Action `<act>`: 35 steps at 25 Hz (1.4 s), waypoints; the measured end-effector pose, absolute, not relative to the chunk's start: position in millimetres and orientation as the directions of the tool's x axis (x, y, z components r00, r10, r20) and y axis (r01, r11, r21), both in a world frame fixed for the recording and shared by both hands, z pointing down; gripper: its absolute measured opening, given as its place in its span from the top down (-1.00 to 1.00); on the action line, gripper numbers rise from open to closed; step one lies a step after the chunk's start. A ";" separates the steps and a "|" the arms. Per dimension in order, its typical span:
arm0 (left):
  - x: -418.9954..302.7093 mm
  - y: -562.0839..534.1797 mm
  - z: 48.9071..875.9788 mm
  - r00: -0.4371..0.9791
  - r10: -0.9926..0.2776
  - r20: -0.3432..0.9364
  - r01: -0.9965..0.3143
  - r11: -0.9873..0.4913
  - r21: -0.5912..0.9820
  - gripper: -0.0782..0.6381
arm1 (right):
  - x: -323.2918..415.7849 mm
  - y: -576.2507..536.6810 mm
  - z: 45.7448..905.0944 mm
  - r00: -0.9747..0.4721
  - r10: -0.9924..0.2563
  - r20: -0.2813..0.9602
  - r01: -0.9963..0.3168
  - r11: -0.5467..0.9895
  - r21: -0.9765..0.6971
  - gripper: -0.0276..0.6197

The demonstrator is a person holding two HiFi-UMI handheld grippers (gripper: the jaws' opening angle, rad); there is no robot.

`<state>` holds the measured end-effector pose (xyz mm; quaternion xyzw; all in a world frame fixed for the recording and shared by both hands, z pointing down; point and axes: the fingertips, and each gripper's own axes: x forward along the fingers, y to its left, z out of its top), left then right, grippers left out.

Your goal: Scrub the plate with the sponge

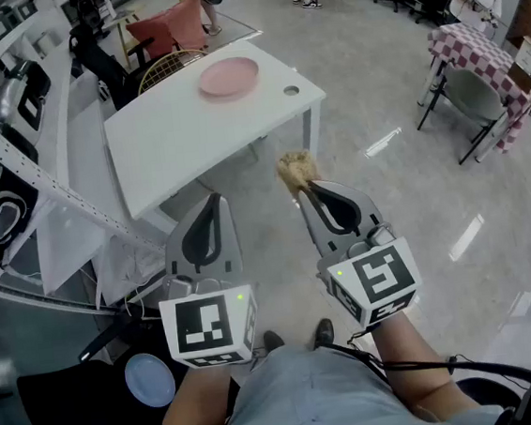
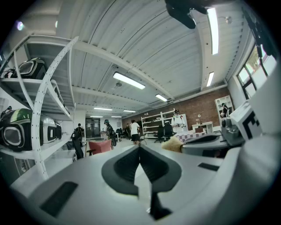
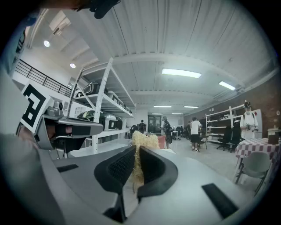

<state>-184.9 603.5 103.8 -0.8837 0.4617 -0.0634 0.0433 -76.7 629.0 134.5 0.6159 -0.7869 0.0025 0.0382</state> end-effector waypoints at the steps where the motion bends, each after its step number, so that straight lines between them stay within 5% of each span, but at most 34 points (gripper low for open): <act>1: -183.7 602.9 104.5 0.566 -0.822 0.066 -0.809 -0.569 -0.147 0.74 | -74.6 629.3 134.8 -0.239 -0.969 0.063 -0.969 0.242 0.043 0.81; 35: -108.9 552.7 159.2 0.527 -0.833 0.171 -0.816 -0.552 -0.174 0.74 | 1.0 579.4 182.4 -0.319 -0.941 0.109 -0.947 0.312 -0.077 0.81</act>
